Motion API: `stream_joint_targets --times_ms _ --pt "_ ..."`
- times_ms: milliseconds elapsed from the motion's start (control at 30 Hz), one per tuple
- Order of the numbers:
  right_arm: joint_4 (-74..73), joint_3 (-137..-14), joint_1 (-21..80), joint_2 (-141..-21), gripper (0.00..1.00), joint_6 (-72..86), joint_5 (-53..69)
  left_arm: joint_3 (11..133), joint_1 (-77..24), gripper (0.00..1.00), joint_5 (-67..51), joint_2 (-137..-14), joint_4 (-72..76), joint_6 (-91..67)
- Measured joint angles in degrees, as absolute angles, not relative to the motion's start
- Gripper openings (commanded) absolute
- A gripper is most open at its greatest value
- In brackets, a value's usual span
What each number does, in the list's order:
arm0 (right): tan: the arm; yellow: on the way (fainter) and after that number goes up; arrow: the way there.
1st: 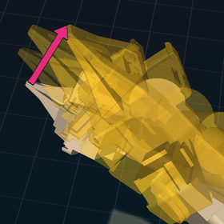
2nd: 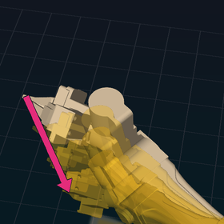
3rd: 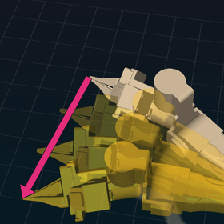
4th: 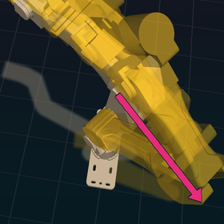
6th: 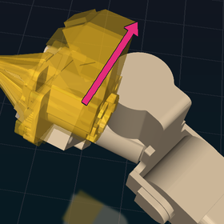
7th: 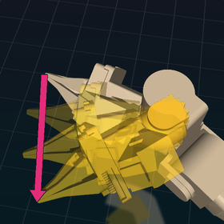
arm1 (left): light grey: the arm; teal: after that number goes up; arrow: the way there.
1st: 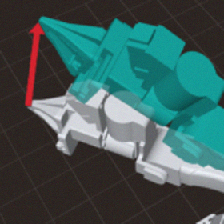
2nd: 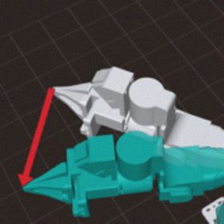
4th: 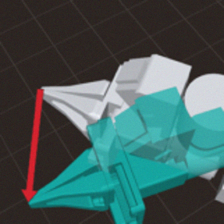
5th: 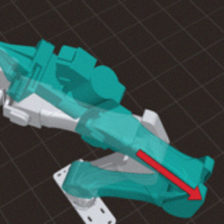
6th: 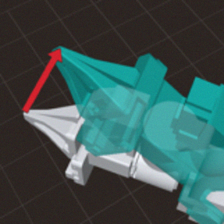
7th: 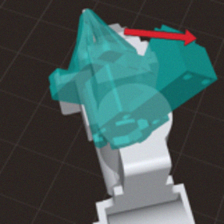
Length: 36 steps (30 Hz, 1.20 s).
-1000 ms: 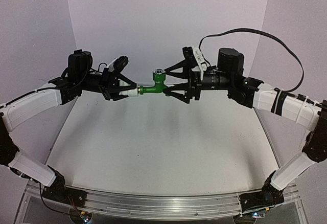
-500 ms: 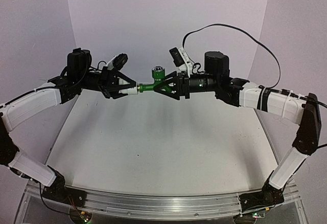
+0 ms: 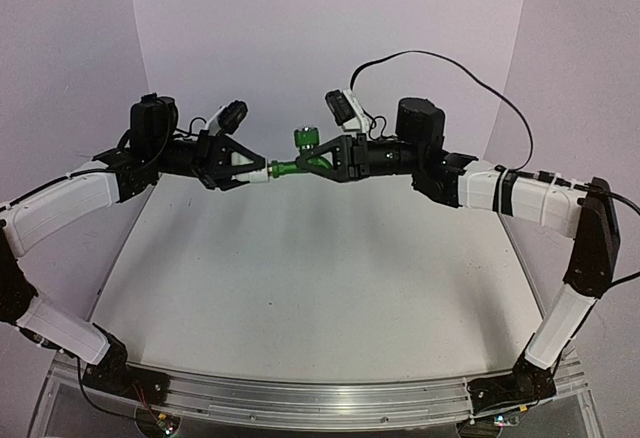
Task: Install the water faucets
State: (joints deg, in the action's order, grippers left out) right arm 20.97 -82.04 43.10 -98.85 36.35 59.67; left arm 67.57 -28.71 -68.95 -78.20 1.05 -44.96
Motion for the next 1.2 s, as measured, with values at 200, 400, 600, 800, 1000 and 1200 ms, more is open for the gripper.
stream_joint_targets --times_ms 200,400,600,800,1000,1200 --pt "23.85 -82.95 42.77 -101.15 0.0 53.57 59.98 66.02 -31.24 0.0 -56.65 -72.94 -5.2 -10.71" --pt "24.17 -90.34 42.7 -106.56 0.0 68.99 64.93 64.62 -35.82 0.0 -38.33 -65.68 -9.39 34.32" --pt "25.78 -101.67 40.19 -113.94 0.0 81.73 67.82 74.31 -35.99 0.0 -30.66 -69.93 -15.41 66.03" --pt "27.6 -111.04 40.14 -120.04 0.0 91.33 71.04 75.42 -35.97 0.0 -27.65 -68.83 -15.84 94.52" --pt "28.51 -113.3 40.12 -122.38 0.1 95.94 71.61 74.06 -35.97 0.0 -25.67 -67.98 -15.03 105.93" --pt "28.32 -109.28 39.78 -120.42 0.8 96.25 70.64 70.14 -36.32 0.0 -27.77 -66.38 -11.18 108.21"
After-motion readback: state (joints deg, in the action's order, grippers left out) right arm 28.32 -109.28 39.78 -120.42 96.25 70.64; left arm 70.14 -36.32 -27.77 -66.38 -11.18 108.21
